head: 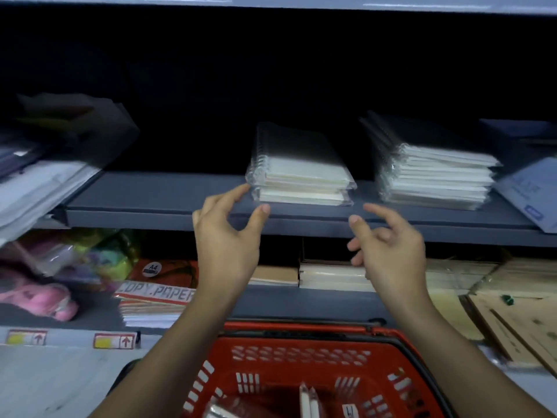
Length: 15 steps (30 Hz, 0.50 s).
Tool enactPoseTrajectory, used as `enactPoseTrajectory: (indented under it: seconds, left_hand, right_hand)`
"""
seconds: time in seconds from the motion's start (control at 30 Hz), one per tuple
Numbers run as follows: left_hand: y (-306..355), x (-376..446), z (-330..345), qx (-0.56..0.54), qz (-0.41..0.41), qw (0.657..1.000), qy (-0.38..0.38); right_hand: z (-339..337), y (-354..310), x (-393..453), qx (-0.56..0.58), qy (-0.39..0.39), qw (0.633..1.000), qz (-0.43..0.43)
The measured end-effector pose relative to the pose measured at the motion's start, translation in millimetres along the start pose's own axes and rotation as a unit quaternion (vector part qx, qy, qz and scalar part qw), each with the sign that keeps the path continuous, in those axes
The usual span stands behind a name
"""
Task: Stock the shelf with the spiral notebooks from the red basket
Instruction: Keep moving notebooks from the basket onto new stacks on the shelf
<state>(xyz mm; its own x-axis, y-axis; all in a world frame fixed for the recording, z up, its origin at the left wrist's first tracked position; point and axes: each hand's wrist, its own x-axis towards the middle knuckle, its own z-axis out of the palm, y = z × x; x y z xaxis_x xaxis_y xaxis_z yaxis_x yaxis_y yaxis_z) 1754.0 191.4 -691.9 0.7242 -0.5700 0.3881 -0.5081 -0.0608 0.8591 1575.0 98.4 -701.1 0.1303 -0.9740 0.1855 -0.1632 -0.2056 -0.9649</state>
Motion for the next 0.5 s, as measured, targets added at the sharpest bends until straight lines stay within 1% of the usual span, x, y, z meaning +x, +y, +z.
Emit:
enactPoseTrajectory:
  seconds: [0.07,0.1,0.2,0.33,0.37,0.43,0.5]
  left_hand:
    - [-2.9,-24.4,-8.5,0.003,-0.009,1.0,-0.025]
    - [-5.5,-37.9,-12.8,-0.01,-0.03,0.999,-0.038]
    - [-19.8,-85.1,-22.5,-0.079,-0.125,0.985,-0.085]
    - [-48.3,-147.0,-25.2,-0.088,-0.228,0.956,-0.164]
    - [-55.0,-158.4,-24.0,-0.091,-0.253,0.948,-0.169]
    - [-65.0,-175.0,-18.3,-0.086,-0.303,0.931,-0.183]
    - [-66.0,-185.8,-11.2,-0.095,-0.362,0.9,-0.223]
  right_hand:
    - [-14.7,7.9,-23.2,-0.022,-0.038,0.999,0.011]
    - [-21.3,13.1,-35.7,-0.034,-0.06,0.997,0.018]
    - [-39.9,37.9,-72.6,-0.069,-0.115,0.989,0.06]
    - [-51.7,79.2,-115.2,-0.131,-0.186,0.966,0.123]
    - [-50.1,92.1,-123.5,-0.139,-0.201,0.957,0.157]
    - [-42.6,123.0,-141.7,-0.134,-0.239,0.927,0.256]
    - [-31.5,152.8,-161.0,-0.141,-0.279,0.89,0.332]
